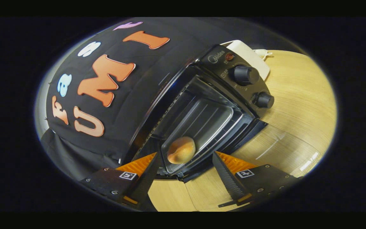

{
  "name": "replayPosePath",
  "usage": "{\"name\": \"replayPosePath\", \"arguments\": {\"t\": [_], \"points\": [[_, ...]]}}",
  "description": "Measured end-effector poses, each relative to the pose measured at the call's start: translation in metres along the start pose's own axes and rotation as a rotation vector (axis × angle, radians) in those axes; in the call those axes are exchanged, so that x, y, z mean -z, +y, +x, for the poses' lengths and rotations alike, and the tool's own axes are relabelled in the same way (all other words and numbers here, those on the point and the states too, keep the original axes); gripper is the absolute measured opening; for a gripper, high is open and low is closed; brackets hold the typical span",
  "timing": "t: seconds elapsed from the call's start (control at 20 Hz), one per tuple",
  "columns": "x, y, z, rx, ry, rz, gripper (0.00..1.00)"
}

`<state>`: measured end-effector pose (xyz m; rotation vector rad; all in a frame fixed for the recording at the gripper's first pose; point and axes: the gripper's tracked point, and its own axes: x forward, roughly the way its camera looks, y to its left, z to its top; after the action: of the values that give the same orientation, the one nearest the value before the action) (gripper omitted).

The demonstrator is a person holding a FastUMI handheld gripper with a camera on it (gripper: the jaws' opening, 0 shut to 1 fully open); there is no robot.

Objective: Open the toaster oven, put the food inside, and close the toaster oven door.

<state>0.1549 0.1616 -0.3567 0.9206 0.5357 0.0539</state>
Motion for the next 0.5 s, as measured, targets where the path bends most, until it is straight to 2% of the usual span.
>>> {"name": "replayPosePath", "arguments": {"t": [0.3, 0.5], "points": [[0.004, -0.008, -0.055, 0.031, -0.022, -0.147, 0.98], [0.018, -0.032, -0.087, 0.103, -0.004, -0.331, 0.98]]}}
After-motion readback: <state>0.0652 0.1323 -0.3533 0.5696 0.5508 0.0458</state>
